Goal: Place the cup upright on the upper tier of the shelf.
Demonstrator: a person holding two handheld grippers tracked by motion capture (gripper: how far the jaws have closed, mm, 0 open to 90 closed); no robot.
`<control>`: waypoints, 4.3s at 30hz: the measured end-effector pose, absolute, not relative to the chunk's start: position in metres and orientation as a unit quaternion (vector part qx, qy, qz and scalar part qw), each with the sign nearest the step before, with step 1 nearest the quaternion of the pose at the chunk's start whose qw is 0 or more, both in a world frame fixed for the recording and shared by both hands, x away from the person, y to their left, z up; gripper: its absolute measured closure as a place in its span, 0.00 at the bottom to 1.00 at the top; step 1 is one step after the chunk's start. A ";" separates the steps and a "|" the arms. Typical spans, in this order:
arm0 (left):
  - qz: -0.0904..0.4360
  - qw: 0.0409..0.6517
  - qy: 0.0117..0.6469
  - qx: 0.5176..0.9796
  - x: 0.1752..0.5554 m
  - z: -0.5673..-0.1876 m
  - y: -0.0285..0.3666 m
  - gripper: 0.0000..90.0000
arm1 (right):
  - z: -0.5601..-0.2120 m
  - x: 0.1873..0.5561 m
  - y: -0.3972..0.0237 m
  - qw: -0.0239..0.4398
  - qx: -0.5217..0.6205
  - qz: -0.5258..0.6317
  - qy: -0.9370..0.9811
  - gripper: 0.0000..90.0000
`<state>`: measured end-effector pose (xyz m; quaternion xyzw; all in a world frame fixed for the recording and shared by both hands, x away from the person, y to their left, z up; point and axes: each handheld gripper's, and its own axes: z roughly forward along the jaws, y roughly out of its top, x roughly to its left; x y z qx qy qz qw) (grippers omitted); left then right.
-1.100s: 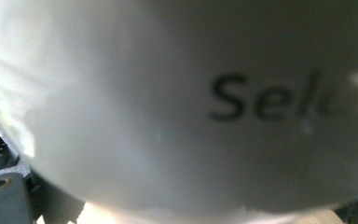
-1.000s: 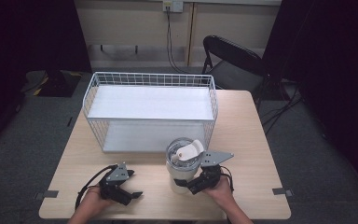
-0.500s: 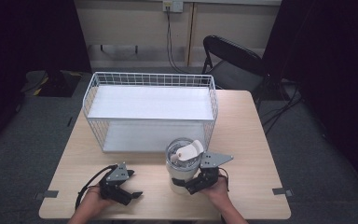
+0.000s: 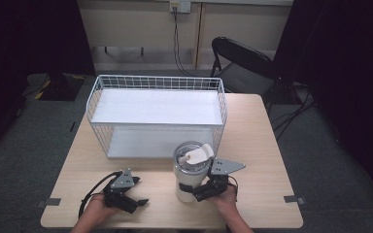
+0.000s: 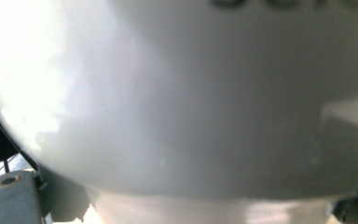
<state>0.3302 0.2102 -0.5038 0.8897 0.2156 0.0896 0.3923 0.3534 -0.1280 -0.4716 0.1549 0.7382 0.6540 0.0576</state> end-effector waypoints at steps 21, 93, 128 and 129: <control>0.089 0.392 0.215 0.890 0.330 -0.504 0.210 0.15 | -0.417 0.358 -0.134 0.066 0.140 0.650 0.744 0.10; 0.088 0.395 0.216 0.888 0.330 -0.504 0.210 0.15 | -0.261 0.409 -0.125 0.083 0.151 0.641 0.748 0.10; 0.088 0.395 0.216 0.889 0.330 -0.504 0.210 0.15 | -0.233 0.440 -0.109 0.108 0.177 0.642 0.738 0.10; 0.088 0.395 0.216 0.889 0.330 -0.504 0.210 0.15 | -0.233 0.442 -0.109 0.110 0.177 0.641 0.738 0.10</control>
